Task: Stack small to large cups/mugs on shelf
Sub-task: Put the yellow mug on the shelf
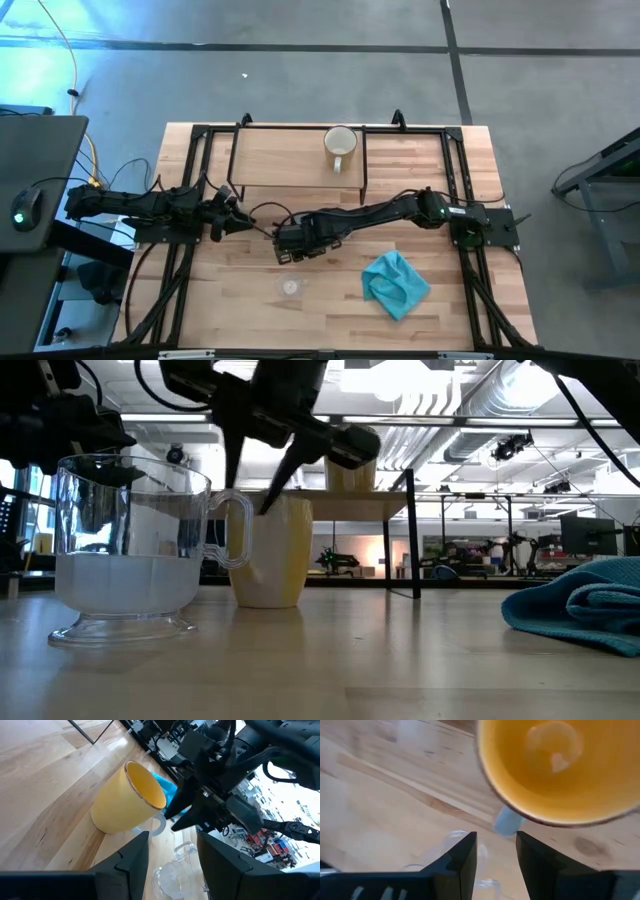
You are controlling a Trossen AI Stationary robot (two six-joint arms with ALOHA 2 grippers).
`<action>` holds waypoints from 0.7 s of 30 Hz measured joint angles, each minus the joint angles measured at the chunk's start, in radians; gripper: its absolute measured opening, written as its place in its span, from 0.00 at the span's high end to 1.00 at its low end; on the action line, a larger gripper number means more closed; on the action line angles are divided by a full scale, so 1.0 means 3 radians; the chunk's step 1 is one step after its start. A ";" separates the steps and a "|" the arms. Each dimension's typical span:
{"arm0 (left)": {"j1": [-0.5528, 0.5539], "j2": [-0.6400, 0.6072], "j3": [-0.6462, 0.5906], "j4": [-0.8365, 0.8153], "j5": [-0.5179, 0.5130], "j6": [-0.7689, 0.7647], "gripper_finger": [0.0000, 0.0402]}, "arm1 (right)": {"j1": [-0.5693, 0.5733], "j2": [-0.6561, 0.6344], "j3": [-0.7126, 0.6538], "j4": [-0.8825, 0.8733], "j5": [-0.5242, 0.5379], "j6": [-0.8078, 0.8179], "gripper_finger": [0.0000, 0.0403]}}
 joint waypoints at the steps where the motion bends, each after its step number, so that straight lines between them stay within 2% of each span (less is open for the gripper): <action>1: 0.0000 0.0000 0.0000 0.0000 0.0000 0.0000 0.62 | 0.0000 0.0000 0.0000 0.0047 0.0000 0.0000 0.68; 21: 0.0000 0.0000 0.0000 0.0000 0.0016 0.0004 0.62 | -0.0024 -0.0001 0.0000 0.0338 -0.0001 -0.0092 0.69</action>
